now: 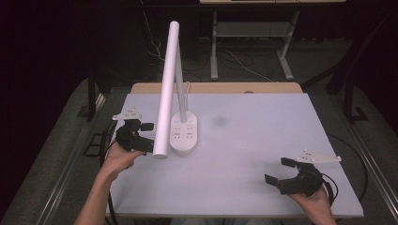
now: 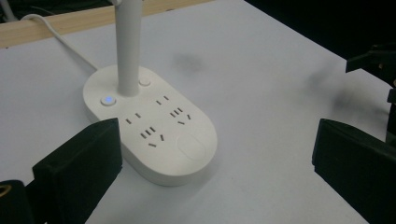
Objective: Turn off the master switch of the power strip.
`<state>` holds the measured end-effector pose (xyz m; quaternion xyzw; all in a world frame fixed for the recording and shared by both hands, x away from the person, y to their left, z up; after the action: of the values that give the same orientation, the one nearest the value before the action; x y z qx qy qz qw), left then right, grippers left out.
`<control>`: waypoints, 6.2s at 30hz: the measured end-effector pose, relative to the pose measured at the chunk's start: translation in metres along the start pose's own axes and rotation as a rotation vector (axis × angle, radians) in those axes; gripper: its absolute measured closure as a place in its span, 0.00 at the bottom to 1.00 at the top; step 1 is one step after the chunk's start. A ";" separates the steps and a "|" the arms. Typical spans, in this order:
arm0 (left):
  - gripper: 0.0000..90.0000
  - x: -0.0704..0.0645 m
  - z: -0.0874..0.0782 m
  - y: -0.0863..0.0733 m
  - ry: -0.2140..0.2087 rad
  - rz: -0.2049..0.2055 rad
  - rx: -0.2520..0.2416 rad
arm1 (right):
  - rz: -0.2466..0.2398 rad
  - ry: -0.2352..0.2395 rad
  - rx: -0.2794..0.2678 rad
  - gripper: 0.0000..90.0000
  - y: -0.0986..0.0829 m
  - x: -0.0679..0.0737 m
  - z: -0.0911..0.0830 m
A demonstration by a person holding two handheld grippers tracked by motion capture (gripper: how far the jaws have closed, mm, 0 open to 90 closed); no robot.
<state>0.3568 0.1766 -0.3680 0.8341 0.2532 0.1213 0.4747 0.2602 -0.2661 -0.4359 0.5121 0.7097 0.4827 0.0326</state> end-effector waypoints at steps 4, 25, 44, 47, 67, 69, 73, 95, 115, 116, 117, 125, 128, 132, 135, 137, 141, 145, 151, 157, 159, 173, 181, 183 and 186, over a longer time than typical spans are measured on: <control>0.01 0.006 0.002 0.003 -0.003 0.002 0.013 | -0.004 -0.003 0.000 0.00 0.000 -0.001 0.001; 0.02 0.041 0.019 0.013 0.012 0.023 0.098 | 0.009 -0.016 -0.009 0.00 0.000 -0.002 0.000; 0.04 0.067 0.037 0.021 0.039 0.011 0.125 | 0.012 -0.021 -0.024 0.00 0.001 -0.004 -0.001; 0.04 0.072 0.043 0.018 0.050 0.007 0.130 | 0.012 -0.021 -0.022 0.00 0.001 -0.004 -0.001; 0.19 0.095 0.059 0.007 0.093 -0.094 0.147 | 0.007 -0.022 -0.015 0.00 0.001 -0.005 0.001; 0.22 0.098 0.061 0.005 0.086 -0.097 0.141 | 0.008 -0.023 -0.015 0.00 0.001 -0.005 0.001; 0.30 0.099 0.066 0.004 0.092 -0.130 0.118 | 0.009 -0.026 -0.013 0.00 0.000 -0.005 0.001; 0.80 0.102 0.091 -0.005 0.080 -0.227 0.071 | 0.005 -0.037 -0.001 0.00 0.000 -0.007 0.002; 1.00 0.097 0.115 -0.014 0.096 -0.229 0.124 | -0.003 -0.037 0.004 0.00 -0.001 -0.007 0.002; 1.00 0.097 0.116 -0.015 0.099 -0.230 0.126 | -0.003 -0.037 0.005 0.00 -0.001 -0.007 0.003; 1.00 0.097 0.117 -0.015 0.102 -0.231 0.131 | -0.004 -0.037 0.006 0.00 -0.001 -0.007 0.003; 1.00 0.096 0.121 -0.018 0.134 -0.218 0.148 | -0.008 -0.037 0.006 0.00 -0.001 -0.008 0.003; 1.00 0.095 0.122 -0.018 0.151 -0.214 0.161 | -0.015 -0.038 0.003 0.00 -0.001 -0.008 0.003; 1.00 0.094 0.123 -0.018 0.158 -0.211 0.174 | -0.014 -0.036 0.006 0.00 -0.001 -0.007 0.004; 1.00 0.094 0.123 -0.018 0.158 -0.233 0.165 | -0.014 -0.035 0.006 0.00 -0.001 -0.006 0.003; 1.00 0.093 0.123 -0.019 0.160 -0.226 0.171 | -0.012 -0.035 0.006 0.00 -0.001 -0.006 0.003; 1.00 0.092 0.123 -0.018 0.171 -0.232 0.171 | -0.015 -0.035 0.004 0.00 -0.001 -0.006 0.003; 1.00 0.092 0.123 -0.018 0.175 -0.245 0.172 | -0.018 -0.036 0.005 0.00 -0.001 -0.006 0.003; 1.00 0.090 0.123 -0.019 0.204 -0.225 0.163 | -0.013 -0.037 0.006 0.00 -0.001 -0.006 0.003; 1.00 0.089 0.122 -0.020 0.181 -0.241 0.166 | -0.015 -0.038 0.005 0.00 -0.001 -0.007 0.003; 1.00 0.089 0.122 -0.020 0.175 -0.242 0.169 | -0.016 -0.039 0.005 0.00 -0.001 -0.007 0.003; 1.00 0.086 0.123 -0.020 0.202 -0.207 0.169 | -0.010 -0.041 0.004 0.00 0.000 -0.007 0.002; 1.00 0.085 0.120 -0.021 0.216 -0.230 0.123 | -0.006 -0.045 0.000 0.00 0.000 -0.008 0.001; 1.00 0.086 0.120 -0.021 0.226 -0.226 0.126 | -0.004 -0.044 -0.002 0.00 0.000 -0.008 0.001; 1.00 0.088 0.119 -0.022 0.232 -0.239 0.114 | 0.000 -0.043 -0.002 0.00 0.000 -0.010 0.001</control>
<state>0.4774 0.1460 -0.4520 0.8042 0.4100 0.1448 0.4052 0.2653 -0.2732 -0.4405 0.5223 0.7083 0.4724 0.0486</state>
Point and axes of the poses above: each handheld gripper's, and its own axes: z roughly forward along the jaws, y roughly out of its top, x roughly to its left, the point moved 4 cm from there along z, roughly forward along the jaws, and after that the axes turned 14 degrees about z, right-handed, at the moved point
